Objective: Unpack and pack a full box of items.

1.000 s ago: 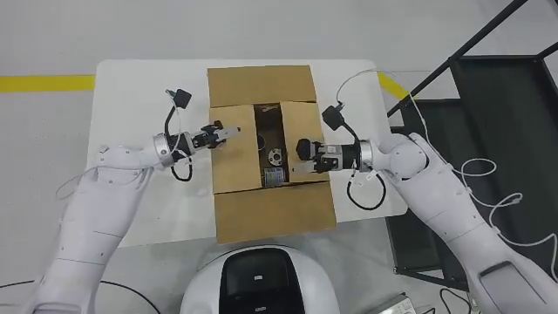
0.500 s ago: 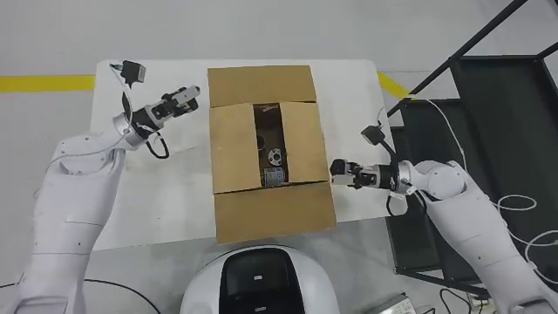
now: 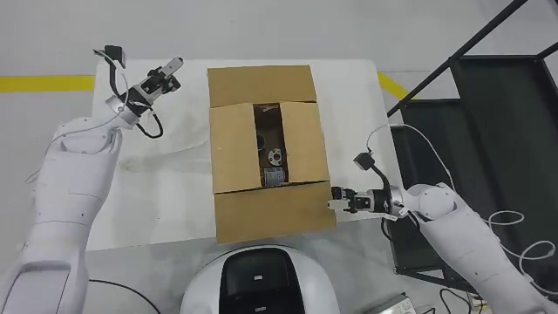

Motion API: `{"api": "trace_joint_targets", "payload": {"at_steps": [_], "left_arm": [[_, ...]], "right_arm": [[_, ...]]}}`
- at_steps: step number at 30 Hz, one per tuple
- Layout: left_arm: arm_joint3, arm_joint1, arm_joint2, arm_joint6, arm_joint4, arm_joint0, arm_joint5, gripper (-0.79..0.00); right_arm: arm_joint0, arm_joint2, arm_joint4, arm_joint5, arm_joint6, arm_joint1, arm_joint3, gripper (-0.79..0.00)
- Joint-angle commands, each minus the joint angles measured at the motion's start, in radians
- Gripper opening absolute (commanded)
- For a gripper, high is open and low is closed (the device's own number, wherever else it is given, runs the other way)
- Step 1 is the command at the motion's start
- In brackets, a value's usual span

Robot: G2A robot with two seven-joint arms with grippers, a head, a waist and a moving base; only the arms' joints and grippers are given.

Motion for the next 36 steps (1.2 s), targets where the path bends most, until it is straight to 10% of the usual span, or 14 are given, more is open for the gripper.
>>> {"api": "trace_joint_targets", "payload": {"at_steps": [1, 19, 36], "left_arm": [[0.047, -0.013, 0.031, 0.016, 0.002, -0.024, -0.010, 0.000], [0.306, -0.134, 0.204, 0.015, -0.100, -0.170, -0.050, 0.000], [0.416, -0.161, 0.195, 0.001, -0.143, -0.199, -0.104, 0.000]], "right_arm": [[0.005, -0.022, 0.014, 0.000, 0.000, -0.001, -0.003, 0.000], [0.022, -0.084, 0.224, -0.002, -0.002, 0.054, -0.161, 0.000], [0.073, -0.109, 0.294, -0.083, -0.083, 0.101, -0.196, 0.000]]}}
